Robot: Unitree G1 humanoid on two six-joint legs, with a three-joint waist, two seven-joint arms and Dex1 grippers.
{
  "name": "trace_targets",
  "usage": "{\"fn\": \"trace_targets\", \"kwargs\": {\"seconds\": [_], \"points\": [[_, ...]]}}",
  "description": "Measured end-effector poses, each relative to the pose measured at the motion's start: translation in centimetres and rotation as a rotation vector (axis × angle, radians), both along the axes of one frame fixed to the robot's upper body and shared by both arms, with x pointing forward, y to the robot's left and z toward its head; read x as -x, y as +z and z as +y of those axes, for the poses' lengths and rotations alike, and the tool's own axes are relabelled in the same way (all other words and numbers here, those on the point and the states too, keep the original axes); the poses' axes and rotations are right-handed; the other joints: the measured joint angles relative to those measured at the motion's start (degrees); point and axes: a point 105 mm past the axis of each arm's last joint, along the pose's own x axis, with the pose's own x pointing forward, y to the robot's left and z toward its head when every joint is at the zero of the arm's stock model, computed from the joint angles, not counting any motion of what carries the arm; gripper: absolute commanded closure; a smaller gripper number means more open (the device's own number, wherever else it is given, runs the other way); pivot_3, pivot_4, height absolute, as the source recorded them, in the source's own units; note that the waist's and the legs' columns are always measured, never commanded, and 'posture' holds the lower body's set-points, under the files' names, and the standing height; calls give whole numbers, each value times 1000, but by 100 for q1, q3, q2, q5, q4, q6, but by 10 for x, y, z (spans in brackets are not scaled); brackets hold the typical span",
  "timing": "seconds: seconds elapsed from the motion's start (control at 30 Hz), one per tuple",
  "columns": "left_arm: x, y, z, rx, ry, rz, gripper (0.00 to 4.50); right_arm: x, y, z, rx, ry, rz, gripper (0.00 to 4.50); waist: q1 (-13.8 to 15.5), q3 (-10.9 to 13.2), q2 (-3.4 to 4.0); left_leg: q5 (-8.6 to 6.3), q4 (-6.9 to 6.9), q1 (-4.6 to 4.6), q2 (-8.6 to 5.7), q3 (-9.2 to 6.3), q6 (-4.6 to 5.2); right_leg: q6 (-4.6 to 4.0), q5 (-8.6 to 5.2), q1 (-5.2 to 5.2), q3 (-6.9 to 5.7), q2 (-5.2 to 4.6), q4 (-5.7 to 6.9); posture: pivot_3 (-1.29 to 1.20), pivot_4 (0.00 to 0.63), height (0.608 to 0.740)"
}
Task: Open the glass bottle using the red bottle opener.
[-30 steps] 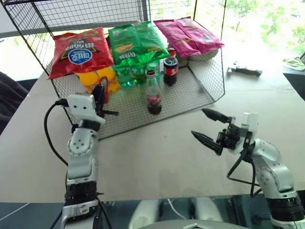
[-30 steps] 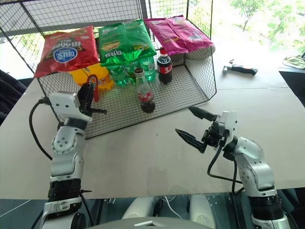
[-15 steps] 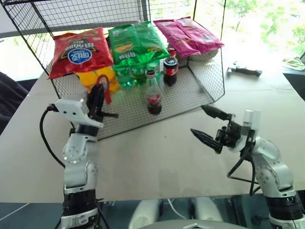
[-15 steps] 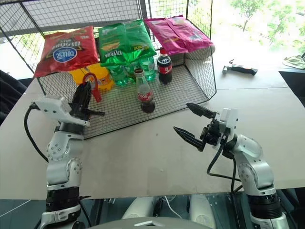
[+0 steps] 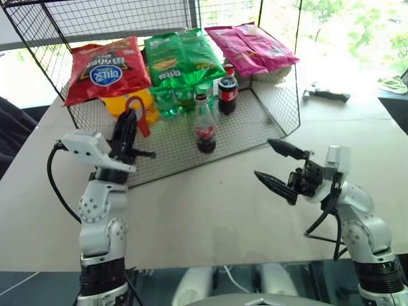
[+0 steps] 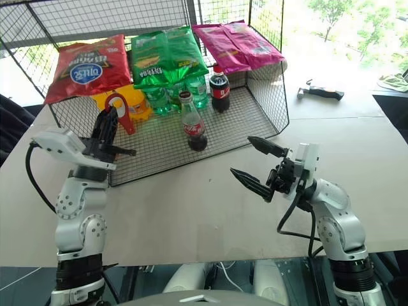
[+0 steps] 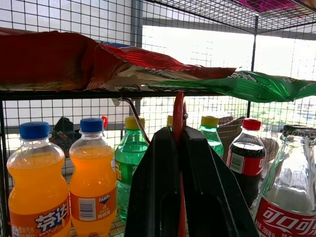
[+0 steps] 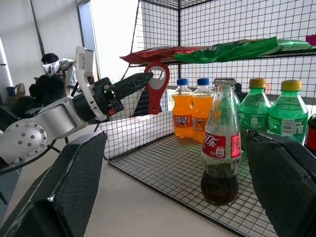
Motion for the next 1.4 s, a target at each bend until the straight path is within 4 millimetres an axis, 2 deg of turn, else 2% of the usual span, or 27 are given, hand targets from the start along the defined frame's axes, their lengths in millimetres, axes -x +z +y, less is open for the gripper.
{"fn": "trace_targets", "kwargs": {"seconds": [0.27,0.47,0.67,1.07,1.23,1.4], "points": [[2,-5,-1,126,-85,32,4484,0,-1,0,8,-4,1,0,0,0,0,0,0,0,0,0,0,0,0,0,1,0,0,0,150,740],[4,-5,-2,347,-201,35,4484,-2,-4,-1,16,-10,4,0,-7,0,0,0,1,0,0,1,0,0,0,0,2,0,0,0,150,740],[3,-2,-3,493,-300,35,4484,-2,-5,-2,22,-14,-7,0,-10,0,-1,0,0,0,1,1,0,0,0,0,2,2,-1,0,150,740],[6,-1,-2,695,-433,31,4484,-4,-6,0,30,-35,1,0,-15,0,-1,0,0,-2,1,3,0,-1,0,0,6,4,-4,0,150,740],[9,-2,-1,721,-477,43,4484,1,5,10,29,-27,-19,0,-30,0,-1,0,0,-5,2,4,0,-1,-1,-2,7,7,-8,0,150,740],[11,-1,-1,714,-502,43,4484,1,7,11,28,-31,-24,0,-31,0,-1,-3,-1,-8,1,10,5,-1,-1,-5,12,20,-19,0,150,740]]}}
